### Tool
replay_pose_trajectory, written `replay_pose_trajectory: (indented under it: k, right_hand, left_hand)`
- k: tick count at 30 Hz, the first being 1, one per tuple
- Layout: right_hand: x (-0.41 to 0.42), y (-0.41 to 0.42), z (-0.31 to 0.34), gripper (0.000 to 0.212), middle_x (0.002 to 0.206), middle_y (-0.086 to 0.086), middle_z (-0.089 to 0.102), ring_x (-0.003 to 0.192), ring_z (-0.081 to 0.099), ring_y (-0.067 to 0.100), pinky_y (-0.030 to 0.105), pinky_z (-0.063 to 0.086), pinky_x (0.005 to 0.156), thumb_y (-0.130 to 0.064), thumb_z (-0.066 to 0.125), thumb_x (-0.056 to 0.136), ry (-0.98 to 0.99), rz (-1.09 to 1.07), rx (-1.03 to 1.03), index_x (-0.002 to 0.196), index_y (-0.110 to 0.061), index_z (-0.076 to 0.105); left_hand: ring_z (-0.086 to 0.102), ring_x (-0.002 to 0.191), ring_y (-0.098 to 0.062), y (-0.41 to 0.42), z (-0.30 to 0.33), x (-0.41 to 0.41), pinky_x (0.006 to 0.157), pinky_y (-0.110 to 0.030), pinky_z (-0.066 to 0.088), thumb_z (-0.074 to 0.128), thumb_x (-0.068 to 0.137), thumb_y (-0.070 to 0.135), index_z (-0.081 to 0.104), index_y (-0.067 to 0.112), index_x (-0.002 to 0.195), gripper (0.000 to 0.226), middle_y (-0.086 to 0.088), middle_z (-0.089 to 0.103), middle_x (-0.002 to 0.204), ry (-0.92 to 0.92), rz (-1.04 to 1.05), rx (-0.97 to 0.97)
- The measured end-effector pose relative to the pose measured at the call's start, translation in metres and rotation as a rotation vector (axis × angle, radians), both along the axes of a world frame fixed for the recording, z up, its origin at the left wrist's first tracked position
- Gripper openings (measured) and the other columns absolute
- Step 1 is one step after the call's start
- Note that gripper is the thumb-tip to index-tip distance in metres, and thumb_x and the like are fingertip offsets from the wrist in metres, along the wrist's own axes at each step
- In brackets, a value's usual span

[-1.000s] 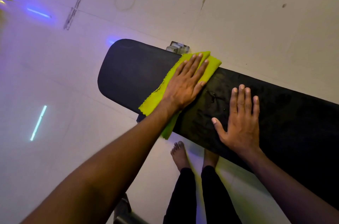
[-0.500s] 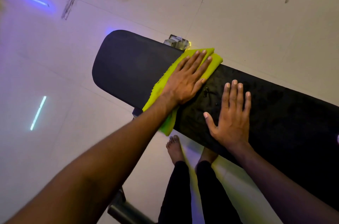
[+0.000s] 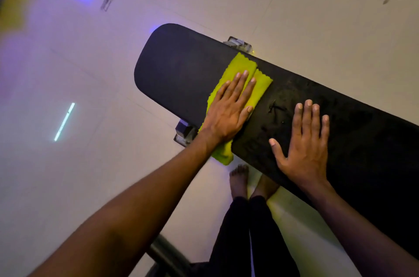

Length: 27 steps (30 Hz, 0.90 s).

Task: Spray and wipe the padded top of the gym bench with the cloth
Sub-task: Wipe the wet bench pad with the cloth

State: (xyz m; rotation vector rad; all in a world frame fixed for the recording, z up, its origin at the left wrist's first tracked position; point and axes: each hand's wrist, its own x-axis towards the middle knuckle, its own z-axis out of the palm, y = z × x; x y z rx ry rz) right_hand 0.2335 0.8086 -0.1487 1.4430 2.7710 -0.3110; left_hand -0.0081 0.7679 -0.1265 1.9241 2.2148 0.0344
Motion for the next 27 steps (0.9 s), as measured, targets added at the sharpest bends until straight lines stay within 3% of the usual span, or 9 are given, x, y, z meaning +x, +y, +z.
replay_pose_trajectory:
  k: [4, 7, 11, 16, 18, 23, 27]
  right_hand:
    - [0.016, -0.003, 0.002, 0.099, 0.176, 0.019, 0.001, 0.165, 0.002, 0.035, 0.059, 0.012, 0.132, -0.066, 0.034, 0.097, 0.001, 0.04, -0.004, 0.167, -0.003, 0.003]
    - [0.022, -0.004, 0.002, 0.1, 0.176, 0.02, 0.001, 0.164, 0.002, 0.036, 0.059, 0.012, 0.132, -0.067, 0.033, 0.097, -0.001, 0.052, 0.01, 0.167, -0.002, 0.005]
    - [0.022, -0.003, -0.003, 0.102, 0.176, 0.021, 0.0, 0.165, 0.001, 0.035, 0.057, 0.009, 0.133, -0.068, 0.035, 0.096, 0.008, 0.034, 0.031, 0.167, -0.002, 0.002]
    - [0.055, 0.009, -0.001, 0.103, 0.176, 0.021, -0.001, 0.165, -0.002, 0.035, 0.058, 0.008, 0.132, -0.07, 0.033, 0.096, -0.044, -0.13, 0.035, 0.167, -0.002, 0.001]
    - [0.063, 0.01, 0.0, 0.102, 0.176, 0.022, -0.001, 0.164, -0.001, 0.036, 0.059, 0.01, 0.132, -0.069, 0.033, 0.097, -0.053, -0.121, 0.035, 0.166, -0.001, 0.002]
    - [0.062, 0.008, -0.003, 0.102, 0.176, 0.021, -0.002, 0.164, -0.001, 0.036, 0.059, 0.011, 0.132, -0.068, 0.035, 0.097, -0.062, -0.129, 0.058, 0.167, -0.002, 0.001]
    - [0.063, 0.007, -0.002, 0.101, 0.176, 0.019, -0.002, 0.165, 0.0, 0.034, 0.058, 0.011, 0.132, -0.07, 0.032, 0.097, -0.06, -0.131, 0.051, 0.167, -0.003, 0.0]
  left_hand:
    - [-0.004, 0.16, -0.028, -0.038, 0.002, 0.038, 0.13, -0.045, 0.005, 0.025, 0.107, 0.044, 0.009, 0.011, 0.164, 0.067, -0.014, 0.0, 0.172, -0.038, 0.19, -0.038]
    - [-0.002, 0.16, -0.029, -0.027, 0.004, 0.058, 0.129, -0.046, 0.01, 0.025, 0.107, 0.043, 0.01, 0.009, 0.163, 0.068, -0.016, 0.002, 0.172, -0.036, 0.019, -0.059]
    - [0.007, 0.16, -0.025, 0.019, 0.005, 0.024, 0.128, -0.042, 0.013, 0.023, 0.107, 0.043, 0.015, 0.015, 0.164, 0.064, -0.011, 0.01, 0.172, 0.014, -0.221, -0.03]
    - [-0.001, 0.16, -0.027, -0.009, 0.003, 0.044, 0.13, -0.042, 0.006, 0.024, 0.107, 0.042, 0.01, 0.012, 0.164, 0.066, -0.013, 0.003, 0.172, -0.024, 0.096, -0.032]
    - [-0.003, 0.16, -0.029, -0.016, 0.007, 0.072, 0.13, -0.043, 0.004, 0.023, 0.106, 0.044, 0.008, 0.01, 0.164, 0.069, -0.015, 0.0, 0.172, -0.041, 0.124, -0.057]
    - [0.002, 0.16, -0.025, 0.045, 0.013, 0.082, 0.129, -0.042, 0.01, 0.019, 0.106, 0.043, 0.011, 0.014, 0.164, 0.066, -0.012, 0.005, 0.172, -0.08, -0.243, -0.065]
    - [0.004, 0.16, -0.023, 0.074, 0.009, 0.057, 0.129, -0.041, 0.01, 0.024, 0.108, 0.042, 0.011, 0.016, 0.164, 0.063, -0.009, 0.007, 0.172, -0.038, -0.257, -0.047]
